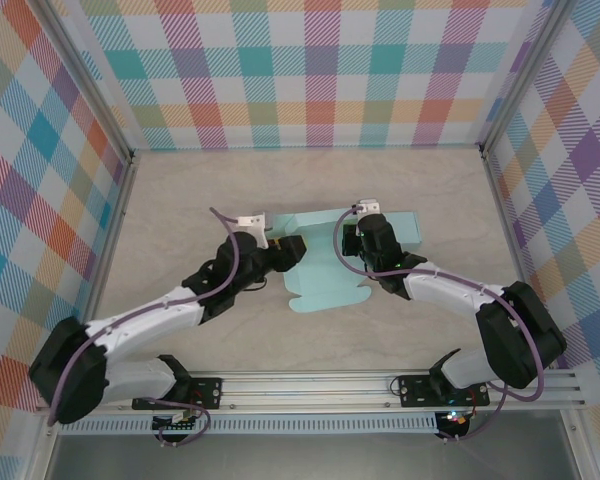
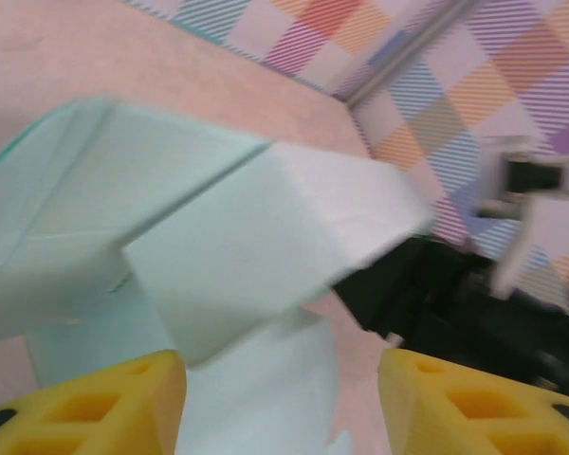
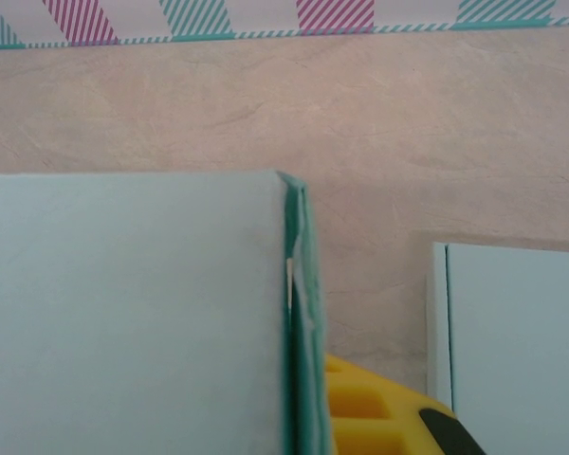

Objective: Fold the paper box

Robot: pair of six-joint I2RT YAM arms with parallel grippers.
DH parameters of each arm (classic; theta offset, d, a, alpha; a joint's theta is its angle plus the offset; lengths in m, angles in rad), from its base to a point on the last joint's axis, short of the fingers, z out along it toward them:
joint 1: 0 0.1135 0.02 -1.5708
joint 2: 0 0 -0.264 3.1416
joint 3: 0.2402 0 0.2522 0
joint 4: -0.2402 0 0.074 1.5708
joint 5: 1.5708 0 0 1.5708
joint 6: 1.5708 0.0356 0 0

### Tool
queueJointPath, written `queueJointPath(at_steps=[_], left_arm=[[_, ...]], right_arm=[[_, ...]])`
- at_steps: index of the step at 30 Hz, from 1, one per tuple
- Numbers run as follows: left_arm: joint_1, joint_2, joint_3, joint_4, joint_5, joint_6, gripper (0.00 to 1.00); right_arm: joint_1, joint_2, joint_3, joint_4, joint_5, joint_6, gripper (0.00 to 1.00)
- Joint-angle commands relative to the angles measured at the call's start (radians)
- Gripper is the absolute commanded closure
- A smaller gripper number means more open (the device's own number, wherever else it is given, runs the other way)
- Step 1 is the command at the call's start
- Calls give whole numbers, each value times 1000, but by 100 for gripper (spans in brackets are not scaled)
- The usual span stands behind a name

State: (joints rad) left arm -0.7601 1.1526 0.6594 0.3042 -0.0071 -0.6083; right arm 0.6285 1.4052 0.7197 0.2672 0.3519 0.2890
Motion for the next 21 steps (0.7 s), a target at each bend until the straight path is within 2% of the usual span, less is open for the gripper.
queueJointPath(at_steps=[1,3,5,8,10,14,21], left_arm=[[-15,-163,-38,-69,95,109,41],[-16,-259,-37,-166,39,140,38],[-15,-337,-19,-297,-84,182,38],[6,-387,10,-431,-302,211,38],[41,-391,24,-464,-369,210,39],[148,-332,49,-446,-363,206,40],[210,-131,103,-340,-332,282,42]], right_arm=[[8,-34,4,2,24,21,100],[8,-42,3,-2,24,21,100],[8,-55,-1,0,20,23,100],[9,-76,-12,3,9,24,100],[10,-87,-12,-7,0,23,100],[10,-100,-13,-18,-23,22,100],[11,-101,-15,-17,-45,21,100]])
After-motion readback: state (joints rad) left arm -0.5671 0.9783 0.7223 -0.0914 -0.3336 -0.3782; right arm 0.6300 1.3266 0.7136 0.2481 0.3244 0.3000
